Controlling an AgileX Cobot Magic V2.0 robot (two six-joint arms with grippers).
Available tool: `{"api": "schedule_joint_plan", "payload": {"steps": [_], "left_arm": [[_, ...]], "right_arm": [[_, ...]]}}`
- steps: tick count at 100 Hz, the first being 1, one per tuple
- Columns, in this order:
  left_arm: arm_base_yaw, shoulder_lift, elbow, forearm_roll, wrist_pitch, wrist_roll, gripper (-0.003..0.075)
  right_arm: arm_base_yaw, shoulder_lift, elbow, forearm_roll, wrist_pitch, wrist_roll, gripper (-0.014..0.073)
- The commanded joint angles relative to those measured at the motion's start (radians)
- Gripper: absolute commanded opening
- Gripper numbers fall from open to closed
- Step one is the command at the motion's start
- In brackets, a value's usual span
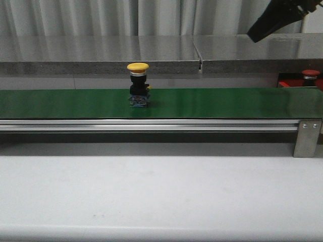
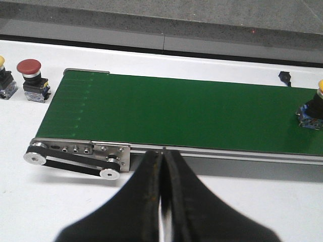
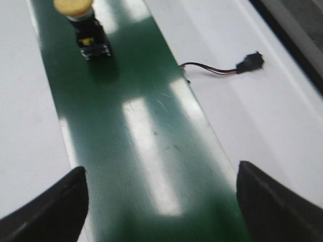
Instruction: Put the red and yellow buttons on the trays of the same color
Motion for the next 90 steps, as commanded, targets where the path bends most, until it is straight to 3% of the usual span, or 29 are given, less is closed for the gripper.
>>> {"api": "schedule_joint_plan", "payload": {"steps": [1, 53, 90], "left_arm": [[-0.006, -0.002, -0.027, -0.028, -0.060, 0.001, -0.0020], [-0.006, -0.002, -0.027, -0.028, -0.060, 0.001, -0.0020], [-0.006, -0.002, -0.027, -0.028, -0.062, 0.001, -0.0020]], "right_arm": [[0.046, -0.058, -0.022, 0.025, 0.010, -0.002, 0.0593], [0.257, 0.008, -0.021, -0.011, -0.094, -0.003, 0.0593], [0.258, 0.022, -0.021, -0.012, -0.127, -0.012, 0.0593]]}}
